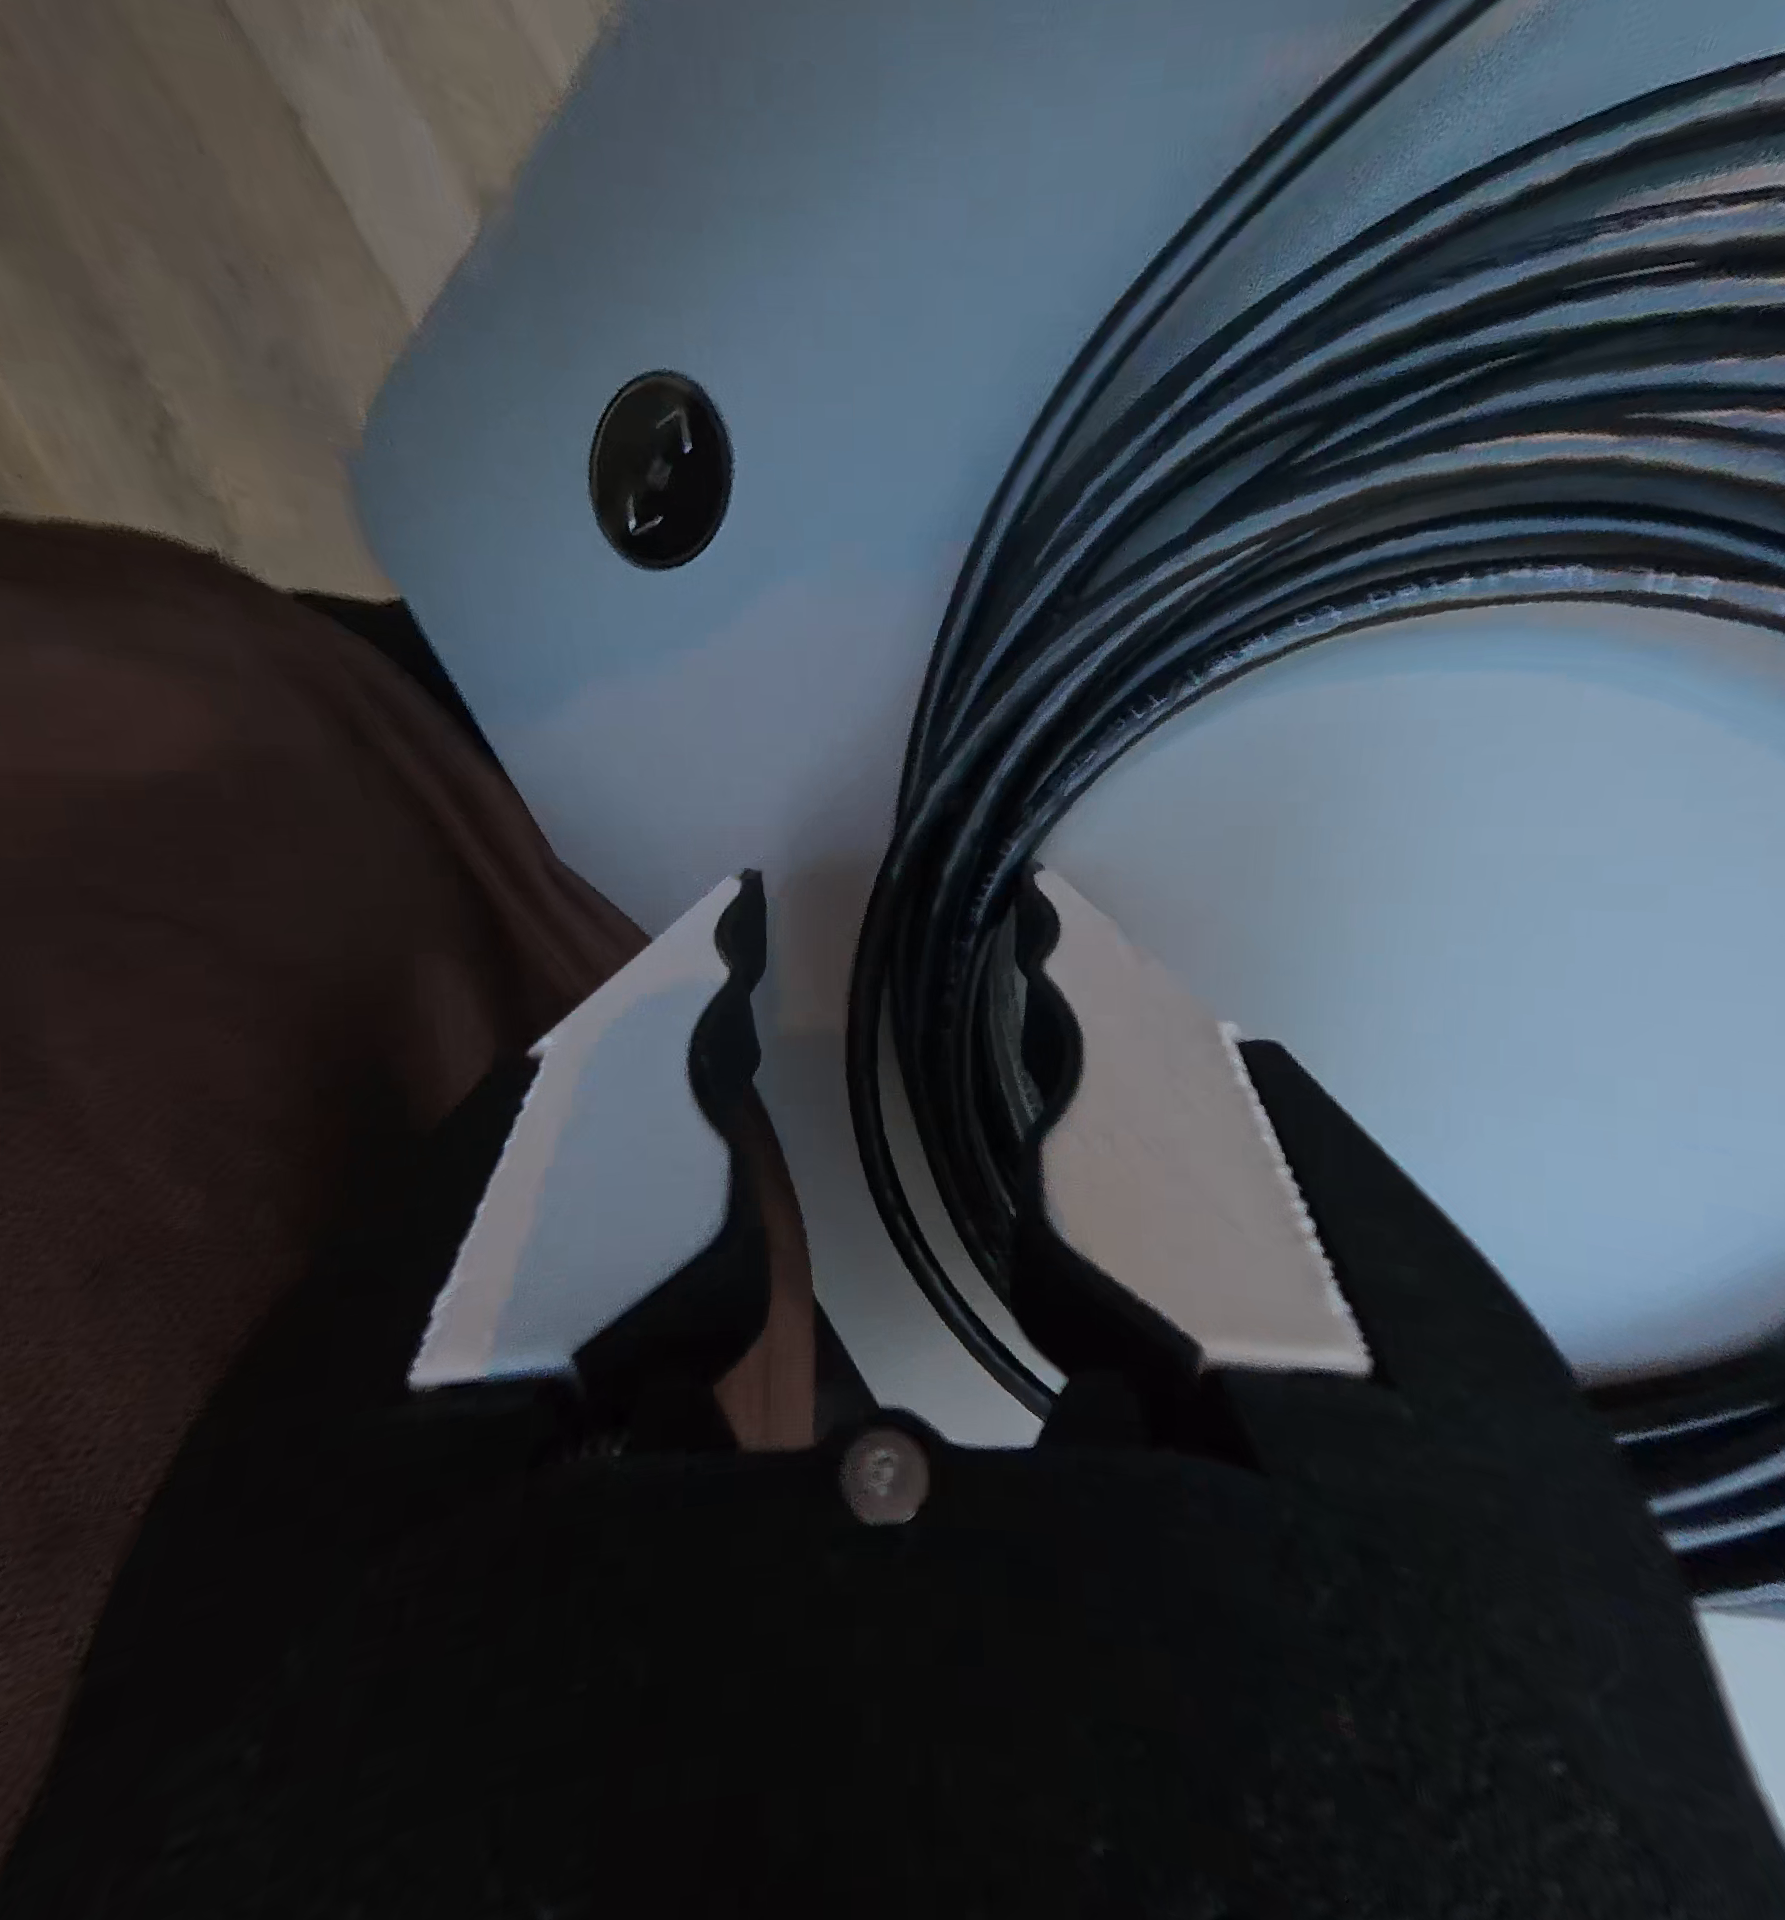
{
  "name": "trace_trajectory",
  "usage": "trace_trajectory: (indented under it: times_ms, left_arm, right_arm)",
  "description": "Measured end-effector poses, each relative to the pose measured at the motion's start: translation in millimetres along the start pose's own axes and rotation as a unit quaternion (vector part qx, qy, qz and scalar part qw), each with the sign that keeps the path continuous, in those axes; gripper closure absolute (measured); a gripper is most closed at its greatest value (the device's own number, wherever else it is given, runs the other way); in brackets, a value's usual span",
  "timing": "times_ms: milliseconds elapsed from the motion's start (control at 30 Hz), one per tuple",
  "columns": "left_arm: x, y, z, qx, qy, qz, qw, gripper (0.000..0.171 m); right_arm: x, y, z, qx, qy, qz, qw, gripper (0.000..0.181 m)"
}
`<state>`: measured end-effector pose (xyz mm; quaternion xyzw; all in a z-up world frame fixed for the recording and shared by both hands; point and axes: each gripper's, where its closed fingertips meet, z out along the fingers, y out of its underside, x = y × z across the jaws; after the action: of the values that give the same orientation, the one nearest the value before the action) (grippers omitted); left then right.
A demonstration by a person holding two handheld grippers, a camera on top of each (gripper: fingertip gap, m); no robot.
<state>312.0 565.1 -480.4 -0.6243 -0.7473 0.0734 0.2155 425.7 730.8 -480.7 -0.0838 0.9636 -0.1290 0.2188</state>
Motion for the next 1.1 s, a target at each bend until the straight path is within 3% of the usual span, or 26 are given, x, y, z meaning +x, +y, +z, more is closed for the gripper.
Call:
trace_trajectory:
  times_ms: [100, 267, 333, 400, 467, 533, 667, 733, 900, 1100]
  left_arm:
    - [-8.3, -40.6, -7.5, 0.022, 0.003, 0.013, 1.0, 0.164]
    - [19.0, -77.6, 17.8, -0.03, 0.006, 0.15, 0.988, 0.163]
    - [43.0, -77.1, 36.2, -0.066, 0.03, 0.214, 0.974, 0.163]
    - [81.7, -71.2, 45.2, -0.084, 0.098, 0.277, 0.952, 0.163]
    - [96.0, -66.2, 46.5, -0.103, 0.105, 0.334, 0.931, 0.163]
    - [116.4, -61.2, 38.4, -0.081, 0.158, 0.367, 0.913, 0.163]
    - [120.3, -53.5, 24.4, -0.055, 0.188, 0.392, 0.899, 0.163]
    - [122.0, -54.7, 16.7, -0.038, 0.196, 0.388, 0.9, 0.164]
    - [130.9, -52.4, 2.4, -0.021, 0.209, 0.42, 0.883, 0.164]
    - [136.3, -43.6, -7.7, -0.013, 0.222, 0.443, 0.868, 0.163]
  right_arm:
    - [-12.8, 6.3, 2.6, -0.013, -0.007, -0.041, 0.999, 0.125]
    - [-25.8, 9.9, 8.5, -0.037, -0.003, -0.106, 0.994, 0.12]
    - [-28.2, 10.9, 10.8, -0.046, -0.001, -0.128, 0.991, 0.124]
    - [-26.8, 14.2, 9.2, -0.052, 0.001, -0.142, 0.988, 0.133]
    - [-20.1, 11.1, -5.2, -0.019, 0.009, -0.14, 0.99, 0.133]
    - [-7.6, 6.8, -35.3, 0.039, 0.006, -0.116, 0.992, 0.133]
    - [84.8, 10.5, -114.5, 0.16, 0.074, 0.015, 0.984, 0.136]
    - [116.7, 7.2, -138.8, 0.194, 0.032, 0.076, 0.977, 0.132]
    - [147.6, -20.1, -139.4, 0.139, 0.013, 0.016, 0.99, 0.132]
    - [146.2, -39.7, -126.0, 0.094, -0.002, -0.037, 0.995, 0.161]
